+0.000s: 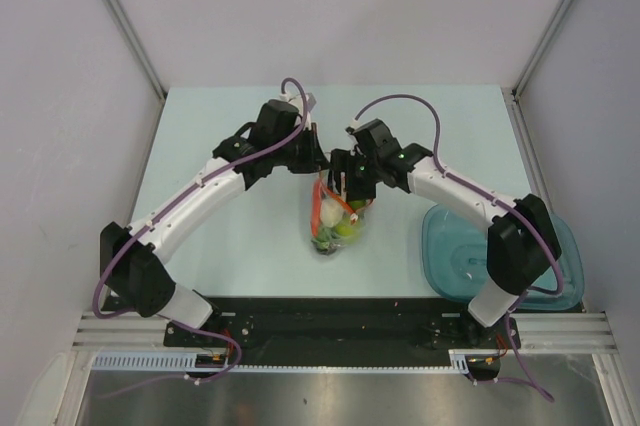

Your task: Open the zip-top bag and remove the fake food

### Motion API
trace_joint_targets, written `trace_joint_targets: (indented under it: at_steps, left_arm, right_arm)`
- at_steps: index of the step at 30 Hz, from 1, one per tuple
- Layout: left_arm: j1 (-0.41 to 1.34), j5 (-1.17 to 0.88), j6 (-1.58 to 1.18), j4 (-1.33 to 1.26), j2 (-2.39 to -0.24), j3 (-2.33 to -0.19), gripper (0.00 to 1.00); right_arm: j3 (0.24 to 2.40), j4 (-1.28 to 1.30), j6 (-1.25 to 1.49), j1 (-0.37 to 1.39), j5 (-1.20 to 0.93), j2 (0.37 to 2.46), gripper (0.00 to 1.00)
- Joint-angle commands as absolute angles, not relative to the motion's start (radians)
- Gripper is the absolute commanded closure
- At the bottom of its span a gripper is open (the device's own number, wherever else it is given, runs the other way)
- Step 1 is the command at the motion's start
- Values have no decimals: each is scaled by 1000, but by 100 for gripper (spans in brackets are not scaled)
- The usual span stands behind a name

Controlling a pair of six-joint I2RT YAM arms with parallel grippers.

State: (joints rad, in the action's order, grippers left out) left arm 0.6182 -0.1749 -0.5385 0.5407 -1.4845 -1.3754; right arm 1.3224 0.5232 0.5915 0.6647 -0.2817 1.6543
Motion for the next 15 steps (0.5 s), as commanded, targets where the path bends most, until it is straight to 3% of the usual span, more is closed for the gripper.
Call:
trace_joint_targets:
  at_steps: [1, 4, 6, 7, 10, 15]
  left_arm:
    - [640, -259, -542, 523, -1451, -1417, 100]
    - [640, -259, -537, 528, -1451, -1416, 100]
    - [640, -253, -532, 534, -1450, -1416, 100]
    - [640, -244, -526, 538, -1448, -1416, 100]
    - [640, -232, -520, 546, -1445, -1413, 100]
    - [638, -209, -512, 551, -1440, -1413, 100]
  right_arm:
    - [1322, 440, 578, 693, -233, 1701, 27]
    - [1325, 440, 568, 699, -206, 1721, 28]
    - [1331, 446, 560, 699, -198, 1717, 35]
    - [1330, 445, 558, 701, -198, 1709, 39]
    - [1331, 449, 545, 704, -187, 1666, 66]
    - [1351, 486, 526, 716, -161, 1591, 69]
